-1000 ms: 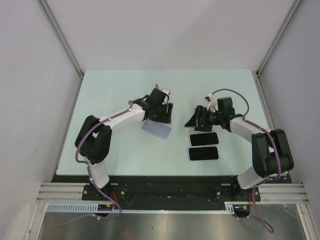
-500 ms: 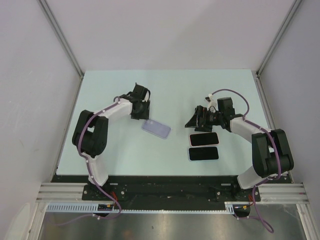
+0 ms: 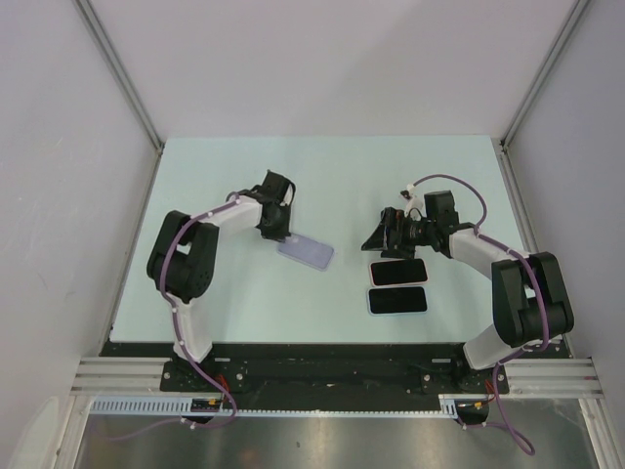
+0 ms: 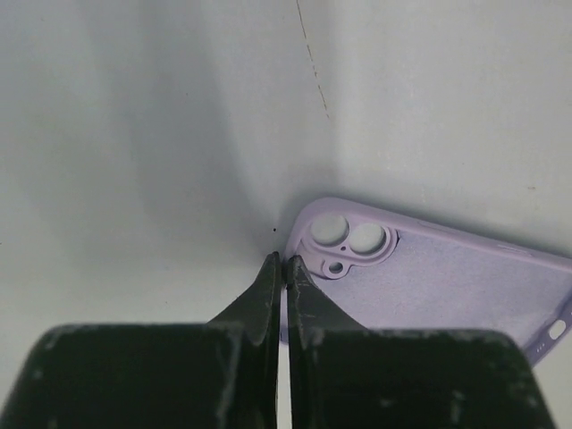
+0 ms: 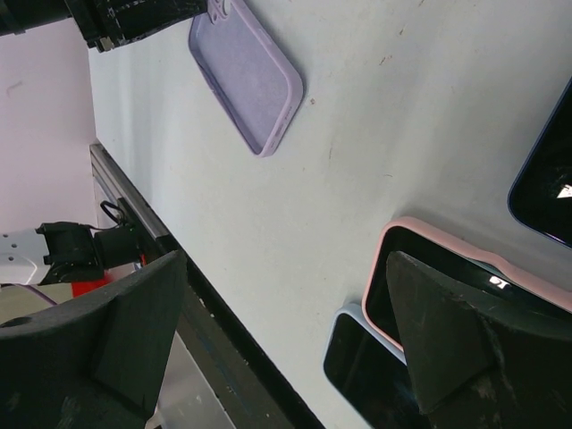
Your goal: Put the phone into the phone case
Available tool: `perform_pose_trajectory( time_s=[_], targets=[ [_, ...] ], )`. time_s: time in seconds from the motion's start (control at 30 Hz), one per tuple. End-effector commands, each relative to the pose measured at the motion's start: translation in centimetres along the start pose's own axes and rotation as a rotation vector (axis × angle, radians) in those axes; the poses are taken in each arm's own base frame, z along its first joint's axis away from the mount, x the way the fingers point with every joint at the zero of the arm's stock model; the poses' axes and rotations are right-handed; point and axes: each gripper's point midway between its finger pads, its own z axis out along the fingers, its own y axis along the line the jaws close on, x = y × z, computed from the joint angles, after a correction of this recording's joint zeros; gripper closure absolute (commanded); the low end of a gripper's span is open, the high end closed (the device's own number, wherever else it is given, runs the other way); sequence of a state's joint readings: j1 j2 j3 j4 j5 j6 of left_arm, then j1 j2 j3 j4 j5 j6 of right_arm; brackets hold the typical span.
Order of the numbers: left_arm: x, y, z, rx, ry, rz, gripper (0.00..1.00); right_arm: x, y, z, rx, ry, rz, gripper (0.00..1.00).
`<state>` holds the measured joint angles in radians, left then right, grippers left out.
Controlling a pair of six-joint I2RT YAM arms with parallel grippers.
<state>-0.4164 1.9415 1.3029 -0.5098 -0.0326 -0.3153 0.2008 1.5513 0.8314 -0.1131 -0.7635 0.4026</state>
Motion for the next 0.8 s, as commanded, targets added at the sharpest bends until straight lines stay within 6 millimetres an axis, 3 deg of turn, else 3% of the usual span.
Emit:
perform_pose_trajectory(
  time_s=[0.0, 0.17, 0.3, 0.67, 0.73, 0.77],
  targets=[
    [3.3, 1.3, -0.2, -0.045, 0.066, -0.056, 1.00, -0.3, -0.1, -0.3, 0.010, -0.016, -0.030, 0.02],
    [5.1, 1.3, -1.6, -0.033, 0.067, -0.144, 1.00, -0.3, -0.2, -0.2, 0.004, -0.011, -0.024, 0.03],
    [5.2, 0.7, -3.2, 0.014, 0.012, -0.219, 1.00, -0.1, -0.4, 0.0, 0.004, -0.004, -0.027, 0.02],
    [8.5, 0.5, -4.2, 0.015, 0.014, -0.265, 1.00, -0.1, -0.6, -0.1, 0.011, -0.003, -0.033, 0.02],
    [8.3, 0.4, -5.1, 0.018, -0.020, -0.249, 0.76, -0.1, -0.5, -0.1, 0.011, -0.005, -0.032, 0.02],
    [8.1, 0.5, -5.5, 0.007, -0.043, -0.246, 0.53, -0.1, -0.5, -0.1, 0.012, -0.004, -0.031, 0.02]
  ],
)
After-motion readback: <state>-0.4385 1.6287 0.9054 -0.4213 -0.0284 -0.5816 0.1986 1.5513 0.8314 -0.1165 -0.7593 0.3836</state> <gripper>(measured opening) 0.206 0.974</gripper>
